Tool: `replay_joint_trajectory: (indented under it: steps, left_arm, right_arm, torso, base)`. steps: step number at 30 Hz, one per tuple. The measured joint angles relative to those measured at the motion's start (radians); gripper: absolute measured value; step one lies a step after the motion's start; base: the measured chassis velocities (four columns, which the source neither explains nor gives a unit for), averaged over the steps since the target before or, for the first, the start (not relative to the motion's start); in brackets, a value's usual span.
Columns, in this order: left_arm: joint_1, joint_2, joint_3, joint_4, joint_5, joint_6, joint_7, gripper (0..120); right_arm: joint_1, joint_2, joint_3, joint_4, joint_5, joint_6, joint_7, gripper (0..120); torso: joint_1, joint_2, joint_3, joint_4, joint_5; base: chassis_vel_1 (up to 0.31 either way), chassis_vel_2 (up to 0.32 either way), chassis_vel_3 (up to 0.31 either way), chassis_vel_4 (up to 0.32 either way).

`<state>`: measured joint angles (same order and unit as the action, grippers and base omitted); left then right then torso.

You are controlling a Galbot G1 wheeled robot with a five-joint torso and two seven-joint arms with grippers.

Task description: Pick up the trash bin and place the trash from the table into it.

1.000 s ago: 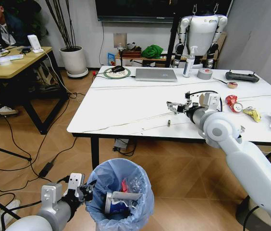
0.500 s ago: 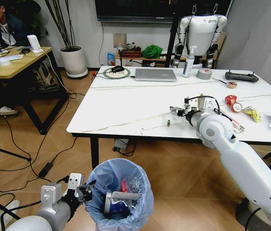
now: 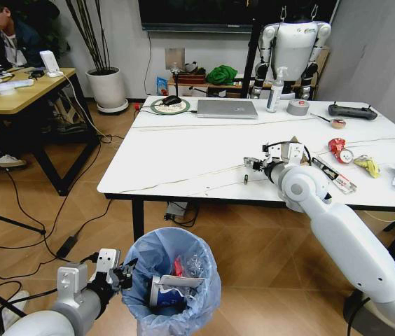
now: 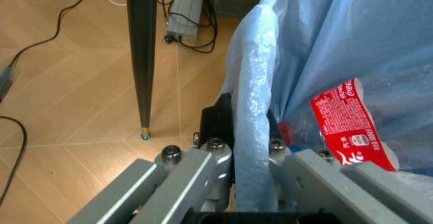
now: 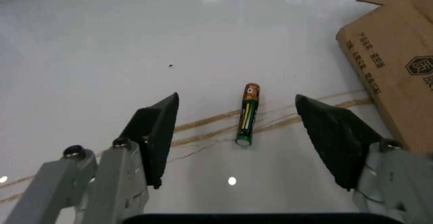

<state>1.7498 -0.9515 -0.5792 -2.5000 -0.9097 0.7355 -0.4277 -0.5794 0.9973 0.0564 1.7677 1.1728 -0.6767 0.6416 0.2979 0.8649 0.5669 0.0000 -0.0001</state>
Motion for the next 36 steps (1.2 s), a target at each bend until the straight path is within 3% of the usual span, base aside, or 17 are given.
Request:
replay_joint_trajectory:
  steps: [1,8,17,23,29,36]
  left_arm:
    - [0.0,0.0,0.0,0.0,0.0,0.0,0.0,0]
    - [-0.002,0.0,-0.001,0.0,-0.004,0.0,0.0,0]
    - [-0.007,0.004,-0.004,0.0,-0.009,0.0,0.002,0]
    - [-0.009,0.009,-0.008,0.0,-0.008,0.0,0.014,0]
    - [-0.01,0.013,-0.009,0.0,-0.009,0.0,0.016,0]
    - [-0.014,0.015,-0.011,0.0,-0.012,0.0,0.016,0]
  right_arm:
    - [-0.001,0.001,0.0,-0.002,0.0,0.002,-0.001,57]
    - [-0.005,0.002,-0.002,-0.008,-0.003,0.009,-0.001,39]
    - [-0.011,0.0,-0.004,-0.008,-0.014,0.009,-0.006,34]
    - [-0.011,0.004,-0.007,-0.016,-0.027,0.011,-0.013,23]
    - [-0.016,0.005,-0.007,-0.014,-0.036,0.013,-0.016,0]
    - [-0.016,0.002,-0.007,-0.005,-0.041,0.019,-0.017,0]
  torso:
    - [0.0,0.0,0.0,0.0,0.0]
    - [0.0,0.0,0.0,0.0,0.0]
    - [0.0,0.0,0.0,0.0,0.0]
    - [0.0,0.0,0.0,0.0,0.0]
    - [0.0,0.0,0.0,0.0,0.0]
    - [0.0,0.0,0.0,0.0,0.0001]
  base:
    - [0.0,0.0,0.0,0.0]
    - [0.0,0.0,0.0,0.0]
    - [0.0,0.0,0.0,0.0]
    - [0.0,0.0,0.0,0.0]
    - [0.0,0.0,0.0,0.0]
    - [0.0,0.0,0.0,0.0]
